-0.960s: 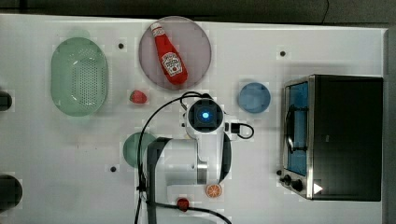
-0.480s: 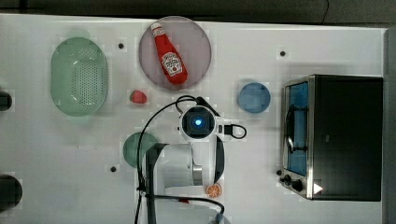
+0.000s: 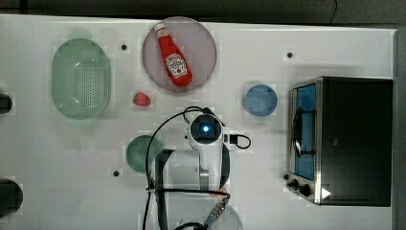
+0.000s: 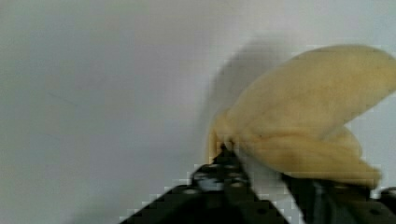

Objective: Pick banana from table and place on oven.

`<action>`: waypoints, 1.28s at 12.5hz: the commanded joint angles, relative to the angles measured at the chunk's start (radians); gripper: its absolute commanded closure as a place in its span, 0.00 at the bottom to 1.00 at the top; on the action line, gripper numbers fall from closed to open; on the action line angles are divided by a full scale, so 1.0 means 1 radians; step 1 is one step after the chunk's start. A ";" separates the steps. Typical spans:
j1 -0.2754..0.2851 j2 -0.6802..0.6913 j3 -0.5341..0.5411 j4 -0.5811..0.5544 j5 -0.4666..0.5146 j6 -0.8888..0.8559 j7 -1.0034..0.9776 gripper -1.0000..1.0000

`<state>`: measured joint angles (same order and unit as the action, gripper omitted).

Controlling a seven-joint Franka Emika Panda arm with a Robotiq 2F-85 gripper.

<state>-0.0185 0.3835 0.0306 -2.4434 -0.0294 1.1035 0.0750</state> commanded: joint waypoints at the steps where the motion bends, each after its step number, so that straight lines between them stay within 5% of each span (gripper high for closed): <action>1: 0.010 -0.046 -0.010 0.013 0.004 0.020 0.013 0.79; 5: 0.010 -0.183 -0.004 0.021 0.004 -0.025 0.013 0.79; 8: 0.010 -0.406 -0.002 0.077 0.004 -0.285 0.013 0.79; 12: 0.005 -0.593 -0.031 0.297 0.004 -0.730 0.013 0.79; 16: -0.006 -0.568 -0.166 0.512 0.002 -0.910 -0.039 0.79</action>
<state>0.0056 -0.2771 -0.0865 -1.9072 -0.0169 0.2395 0.0680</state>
